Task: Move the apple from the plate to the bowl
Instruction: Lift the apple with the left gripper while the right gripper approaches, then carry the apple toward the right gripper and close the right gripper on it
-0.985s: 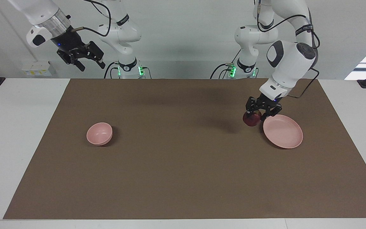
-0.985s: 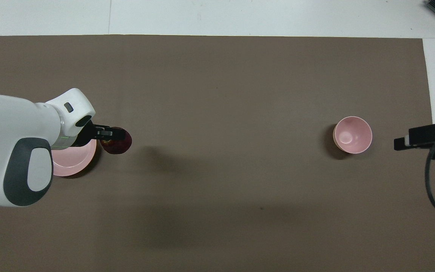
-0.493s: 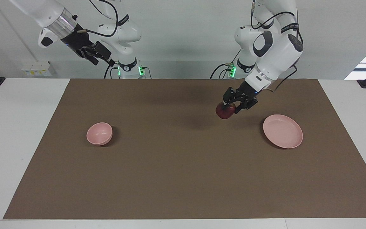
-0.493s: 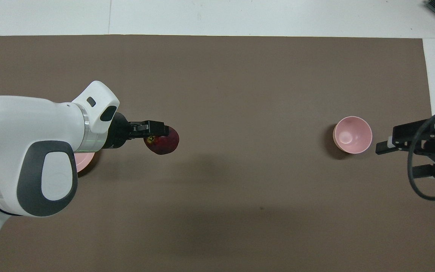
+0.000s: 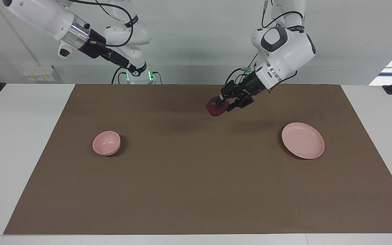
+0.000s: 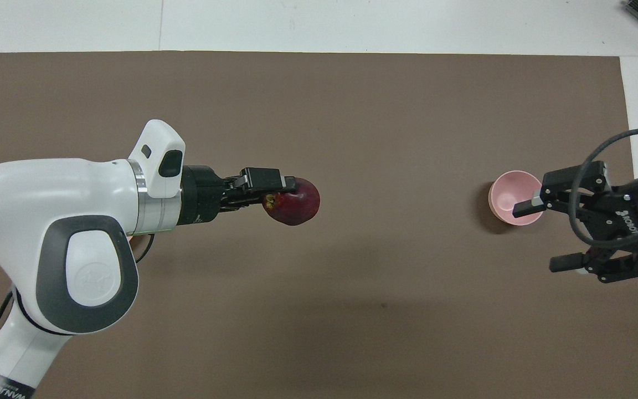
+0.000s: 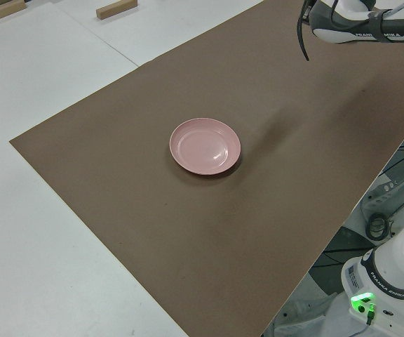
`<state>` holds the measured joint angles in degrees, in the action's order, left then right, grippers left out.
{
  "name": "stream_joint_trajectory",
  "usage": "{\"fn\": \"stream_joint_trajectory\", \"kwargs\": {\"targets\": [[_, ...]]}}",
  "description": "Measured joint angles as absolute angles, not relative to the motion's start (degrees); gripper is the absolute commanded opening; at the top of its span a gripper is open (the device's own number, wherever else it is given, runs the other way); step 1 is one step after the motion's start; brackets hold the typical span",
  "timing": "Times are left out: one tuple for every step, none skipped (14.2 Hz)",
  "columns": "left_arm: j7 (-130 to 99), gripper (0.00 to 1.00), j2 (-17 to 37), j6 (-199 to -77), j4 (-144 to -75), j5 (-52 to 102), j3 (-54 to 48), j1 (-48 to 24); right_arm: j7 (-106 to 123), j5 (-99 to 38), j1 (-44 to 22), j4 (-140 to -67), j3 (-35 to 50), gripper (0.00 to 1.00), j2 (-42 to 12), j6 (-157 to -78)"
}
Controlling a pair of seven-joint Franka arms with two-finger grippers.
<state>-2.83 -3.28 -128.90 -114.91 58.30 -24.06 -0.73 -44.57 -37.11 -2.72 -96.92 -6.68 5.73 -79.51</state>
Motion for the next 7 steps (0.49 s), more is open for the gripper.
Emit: {"fn": "stream_joint_trajectory", "kwargs": {"targets": [[-2.83,0.0,-3.3,-129.09,-114.9,60.9,-24.06,-0.72,-46.85,-38.63,-3.04,-97.4,-6.59,1.0,5.54,-80.71],[-2.83,0.0,-3.37,-129.53,-114.87,63.69,-24.11,-0.71,-49.05,-40.05,-3.63,-97.95,-6.55,1.0,5.34,-81.92],[-2.8,0.0,-3.6,-130.65,-114.84,66.78,-24.4,-0.71,-50.84,-41.21,-4.18,-98.45,-6.49,1.0,5.08,-82.86],[-2.79,0.0,-3.91,-132.98,-114.82,69.93,-25.24,-0.67,-52.33,-42.23,-4.6,-98.87,-6.4,1.0,4.68,-83.59],[-2.79,0.0,-4.18,-136.63,-114.8,72.64,-26.94,-0.63,-53.77,-43.28,-5.15,-99.21,-6.37,1.0,4.12,-84.16],[-2.79,0.0,-4.36,-141.27,-114.78,74.68,-29.45,-0.62,-55.61,-44.28,-5.87,-99.39,-6.36,1.0,3.45,-85.18],[-2.8,0.0,-4.47,-146.56,-114.78,76.58,-32.78,-0.66,-58.25,-44.92,-6.86,-99.48,-6.33,1.0,2.79,-87.22]]}}
